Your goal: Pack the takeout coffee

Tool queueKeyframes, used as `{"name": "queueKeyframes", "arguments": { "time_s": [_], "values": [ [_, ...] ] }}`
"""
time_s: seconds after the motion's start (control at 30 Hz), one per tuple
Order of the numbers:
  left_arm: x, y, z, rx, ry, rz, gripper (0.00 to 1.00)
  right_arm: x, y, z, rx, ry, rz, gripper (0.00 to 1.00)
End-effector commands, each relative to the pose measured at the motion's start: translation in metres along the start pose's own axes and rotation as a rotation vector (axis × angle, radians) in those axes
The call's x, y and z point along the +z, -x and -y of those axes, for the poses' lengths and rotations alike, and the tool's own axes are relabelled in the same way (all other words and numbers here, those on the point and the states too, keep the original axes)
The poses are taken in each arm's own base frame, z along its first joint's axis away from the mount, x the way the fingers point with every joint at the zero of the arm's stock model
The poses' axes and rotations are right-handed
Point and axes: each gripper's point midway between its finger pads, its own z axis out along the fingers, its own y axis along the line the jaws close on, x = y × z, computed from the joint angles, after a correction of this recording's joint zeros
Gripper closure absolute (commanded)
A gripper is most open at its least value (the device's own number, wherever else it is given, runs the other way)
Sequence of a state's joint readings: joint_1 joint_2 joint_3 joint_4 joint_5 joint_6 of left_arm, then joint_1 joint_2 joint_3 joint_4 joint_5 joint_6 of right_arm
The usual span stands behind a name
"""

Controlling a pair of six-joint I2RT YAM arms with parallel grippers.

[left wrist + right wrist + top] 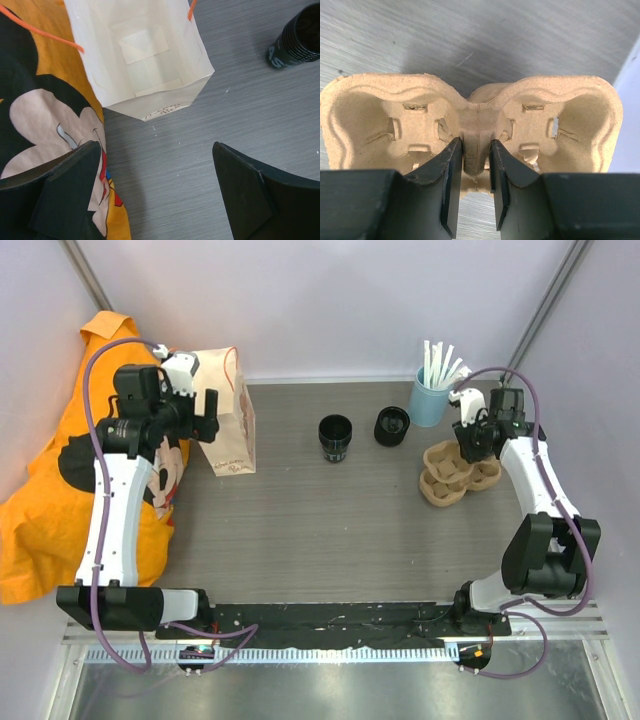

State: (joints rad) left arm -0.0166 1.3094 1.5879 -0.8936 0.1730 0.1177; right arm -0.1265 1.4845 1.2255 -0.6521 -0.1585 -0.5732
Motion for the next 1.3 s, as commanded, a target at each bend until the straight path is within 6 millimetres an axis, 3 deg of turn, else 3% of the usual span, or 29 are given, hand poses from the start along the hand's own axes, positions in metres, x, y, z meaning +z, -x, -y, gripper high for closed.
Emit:
{"name": "queueKeyframes", "arguments": {
  "time_s": [0.0, 0.2, 0.3, 0.53, 0.67, 1.03, 1.23, 1.27],
  "values": [
    [-0.025, 0.028, -0.02, 0.043, 0.103, 0.073, 0.0, -0.047, 0.045, 0.011, -0.015, -0.04, 0.146, 0.68],
    [-0.053, 0.05, -0.033, 0.037, 0.198, 0.119, 0.0, -0.081, 0.072, 0.009, -0.028, -0.023, 0.234, 0.68],
    [-0.058, 0.052, -0.048, 0.006, 0.286, 0.121, 0.0, -0.095, 0.084, 0.005, -0.03, -0.002, 0.278, 0.68],
    [-0.028, 0.03, -0.054, -0.009, 0.303, 0.051, 0.0, -0.126, 0.112, 0.001, -0.045, 0.029, 0.37, 0.68],
    [-0.007, 0.029, -0.065, -0.03, 0.341, 0.023, 0.0, -0.138, 0.125, -0.002, -0.051, 0.051, 0.403, 0.68],
    [0.028, 0.036, -0.09, -0.112, 0.346, 0.015, 0.06, -0.18, 0.156, -0.009, -0.07, 0.091, 0.515, 0.68],
    [0.039, 0.043, -0.091, -0.162, 0.282, 0.067, 0.08, -0.193, 0.165, -0.012, -0.078, 0.106, 0.547, 0.68],
    [0.04, 0.046, -0.083, -0.159, 0.233, 0.081, 0.08, -0.193, 0.166, -0.012, -0.078, 0.109, 0.548, 0.68]
  ]
}}
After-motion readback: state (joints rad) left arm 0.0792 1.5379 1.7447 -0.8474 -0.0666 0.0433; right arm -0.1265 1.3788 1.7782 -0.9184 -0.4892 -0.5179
